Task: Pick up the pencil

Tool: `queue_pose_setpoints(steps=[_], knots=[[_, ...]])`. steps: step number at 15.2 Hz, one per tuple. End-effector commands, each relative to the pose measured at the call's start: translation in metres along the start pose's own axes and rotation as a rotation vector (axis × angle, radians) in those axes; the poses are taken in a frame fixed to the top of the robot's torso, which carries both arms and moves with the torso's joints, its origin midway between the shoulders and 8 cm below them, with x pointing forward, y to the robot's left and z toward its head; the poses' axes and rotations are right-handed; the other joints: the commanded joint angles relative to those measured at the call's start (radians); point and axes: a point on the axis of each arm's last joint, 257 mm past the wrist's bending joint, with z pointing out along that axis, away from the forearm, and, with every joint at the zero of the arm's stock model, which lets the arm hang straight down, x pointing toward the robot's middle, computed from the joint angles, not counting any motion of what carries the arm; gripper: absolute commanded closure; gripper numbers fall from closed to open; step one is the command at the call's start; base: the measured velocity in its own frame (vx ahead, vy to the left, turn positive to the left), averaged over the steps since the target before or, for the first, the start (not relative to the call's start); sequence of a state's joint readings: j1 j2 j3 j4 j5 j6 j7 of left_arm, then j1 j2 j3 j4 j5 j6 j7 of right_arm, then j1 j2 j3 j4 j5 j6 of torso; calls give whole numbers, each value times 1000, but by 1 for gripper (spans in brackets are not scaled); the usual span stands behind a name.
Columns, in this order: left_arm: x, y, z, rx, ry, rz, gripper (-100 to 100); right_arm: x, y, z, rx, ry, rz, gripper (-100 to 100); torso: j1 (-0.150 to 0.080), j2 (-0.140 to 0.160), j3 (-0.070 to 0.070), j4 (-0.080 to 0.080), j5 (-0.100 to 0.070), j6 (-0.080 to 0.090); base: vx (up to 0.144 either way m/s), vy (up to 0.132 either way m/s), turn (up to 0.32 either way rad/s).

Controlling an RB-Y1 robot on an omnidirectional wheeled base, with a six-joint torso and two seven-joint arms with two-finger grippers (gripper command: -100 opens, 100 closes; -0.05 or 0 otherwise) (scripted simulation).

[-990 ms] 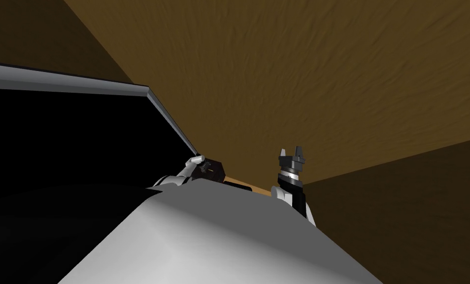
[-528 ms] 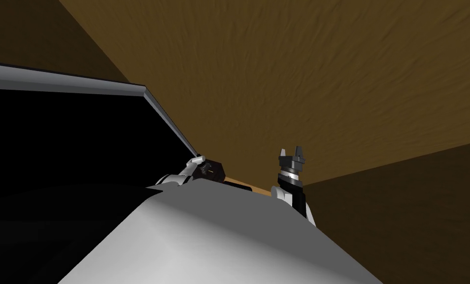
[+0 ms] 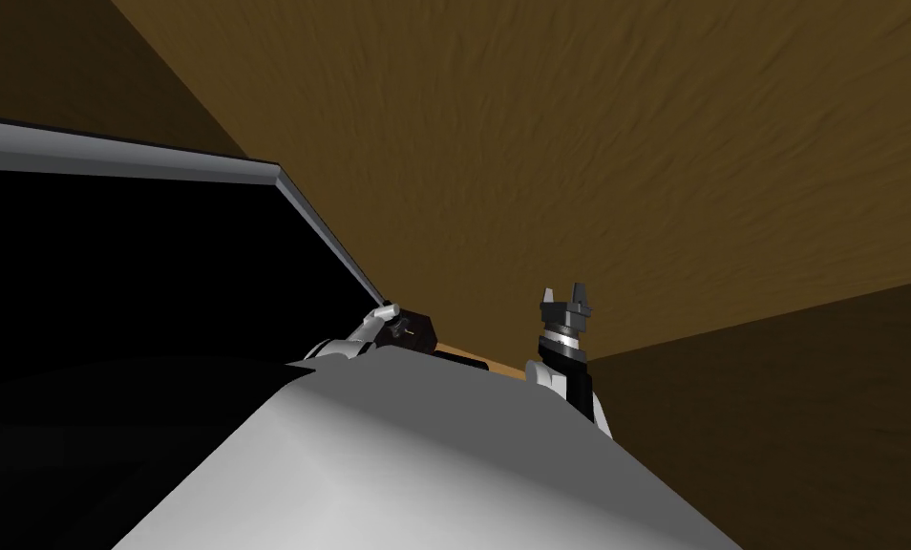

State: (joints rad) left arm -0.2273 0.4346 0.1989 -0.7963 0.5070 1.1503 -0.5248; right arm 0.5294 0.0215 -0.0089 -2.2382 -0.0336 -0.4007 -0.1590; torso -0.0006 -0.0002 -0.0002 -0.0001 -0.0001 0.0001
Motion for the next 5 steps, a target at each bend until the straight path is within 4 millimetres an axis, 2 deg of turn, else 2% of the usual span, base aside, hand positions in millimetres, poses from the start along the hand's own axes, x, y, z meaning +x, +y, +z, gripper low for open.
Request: queue_pose_setpoints(steps=[1,2,4,5], knots=[[0,0,0,0,0,0,100,0,0,0,0,0,0,0,0,0,0,0,0,0,0,0,0],[-8,-4,-11,-2,0,1,100,0,0,0,0,0,0,0,0,0,0,0,0,0,-6,-17,14],[-14,-6,-19,-2,0,1,100,0,0,0,0,0,0,0,-2,1,1,1,-1,0,-13,-35,16],[-10,-4,-13,1,-2,2,100,0,0,0,0,0,0,0,-2,1,1,1,-1,0,-6,-24,4]])
